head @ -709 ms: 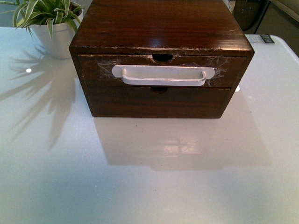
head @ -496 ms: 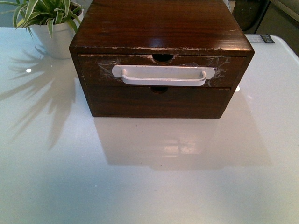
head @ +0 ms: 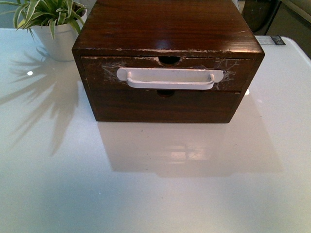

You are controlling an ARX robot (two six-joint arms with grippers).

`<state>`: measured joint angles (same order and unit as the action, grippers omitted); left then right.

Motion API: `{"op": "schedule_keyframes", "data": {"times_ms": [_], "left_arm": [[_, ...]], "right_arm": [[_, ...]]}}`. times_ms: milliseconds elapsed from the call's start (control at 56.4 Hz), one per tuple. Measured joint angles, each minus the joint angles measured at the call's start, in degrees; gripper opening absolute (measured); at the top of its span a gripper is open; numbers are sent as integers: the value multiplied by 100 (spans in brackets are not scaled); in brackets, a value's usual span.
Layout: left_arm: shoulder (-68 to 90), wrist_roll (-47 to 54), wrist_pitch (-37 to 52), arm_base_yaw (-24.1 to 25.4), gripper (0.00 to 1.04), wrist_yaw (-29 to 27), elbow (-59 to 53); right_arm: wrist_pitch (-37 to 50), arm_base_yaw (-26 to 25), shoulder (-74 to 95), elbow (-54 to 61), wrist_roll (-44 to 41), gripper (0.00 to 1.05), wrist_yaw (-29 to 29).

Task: Open drawer

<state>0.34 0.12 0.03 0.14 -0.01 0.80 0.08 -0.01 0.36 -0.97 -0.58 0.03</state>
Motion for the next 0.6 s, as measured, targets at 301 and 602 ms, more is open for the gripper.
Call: {"op": "schedule_keyframes", "data": {"times_ms": [301,602], "left_arm": [[0,0,0,0,96,0,0],[1676,-800,-1812,293,96,1860,822]], "right_arm": [[0,0,0,0,0,96,0],[-1672,-407,1781,-793,-127,96,-94]]}}
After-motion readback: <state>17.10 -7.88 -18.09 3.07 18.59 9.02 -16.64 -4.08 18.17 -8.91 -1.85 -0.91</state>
